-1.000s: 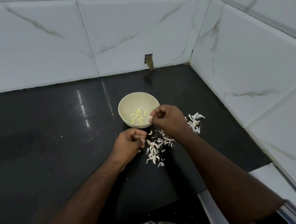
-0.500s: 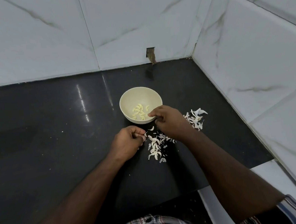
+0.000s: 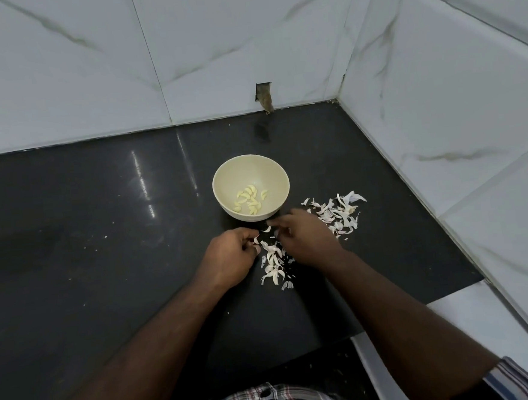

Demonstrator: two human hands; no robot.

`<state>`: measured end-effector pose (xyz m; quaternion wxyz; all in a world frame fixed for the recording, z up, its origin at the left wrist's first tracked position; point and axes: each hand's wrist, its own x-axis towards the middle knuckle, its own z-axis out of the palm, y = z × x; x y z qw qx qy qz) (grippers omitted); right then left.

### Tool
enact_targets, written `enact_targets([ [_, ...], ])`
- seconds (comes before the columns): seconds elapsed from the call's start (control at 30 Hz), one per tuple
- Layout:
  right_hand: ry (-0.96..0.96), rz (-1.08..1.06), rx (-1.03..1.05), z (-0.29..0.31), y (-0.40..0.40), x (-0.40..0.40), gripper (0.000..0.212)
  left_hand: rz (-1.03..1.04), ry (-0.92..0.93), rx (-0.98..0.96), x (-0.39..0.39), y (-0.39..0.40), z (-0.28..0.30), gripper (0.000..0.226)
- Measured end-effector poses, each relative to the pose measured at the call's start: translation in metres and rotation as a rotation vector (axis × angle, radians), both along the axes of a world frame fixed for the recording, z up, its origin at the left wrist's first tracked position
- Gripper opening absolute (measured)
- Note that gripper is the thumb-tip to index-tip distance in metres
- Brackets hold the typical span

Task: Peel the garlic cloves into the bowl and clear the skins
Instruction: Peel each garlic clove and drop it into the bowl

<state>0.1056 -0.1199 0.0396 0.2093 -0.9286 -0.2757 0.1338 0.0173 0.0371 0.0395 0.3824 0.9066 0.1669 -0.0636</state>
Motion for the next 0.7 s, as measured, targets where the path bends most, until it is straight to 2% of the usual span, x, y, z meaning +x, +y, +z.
enact_targets([
  [0.07, -0.047, 0.045, -0.04, -0.002, 0.006, -0.003, 0.035, -0.006, 0.014, 0.016, 0.001, -0.001, 0.0, 0.039],
  [0.17, -0.075, 0.032, -0.108, -0.003, 0.01, -0.003, 0.024, -0.003, 0.004, 0.018, 0.0, -0.001, 0.0, 0.036],
  [0.3, -0.083, 0.002, -0.05, -0.005, 0.007, -0.005, 0.013, 0.04, -0.023, -0.046, -0.003, -0.001, -0.002, 0.029],
  [0.37, -0.053, -0.017, 0.008, 0.0, 0.003, -0.004, 0.014, 0.101, -0.058, -0.141, -0.002, -0.001, -0.004, 0.021],
  [0.53, 0.096, -0.053, 0.259, 0.015, -0.005, -0.012, 0.021, 0.219, -0.126, -0.59, -0.001, -0.01, 0.003, 0.005],
  [0.7, 0.188, -0.154, 0.368, 0.018, -0.013, -0.014, 0.016, 0.225, -0.152, -0.666, 0.0, -0.014, 0.01, 0.003],
])
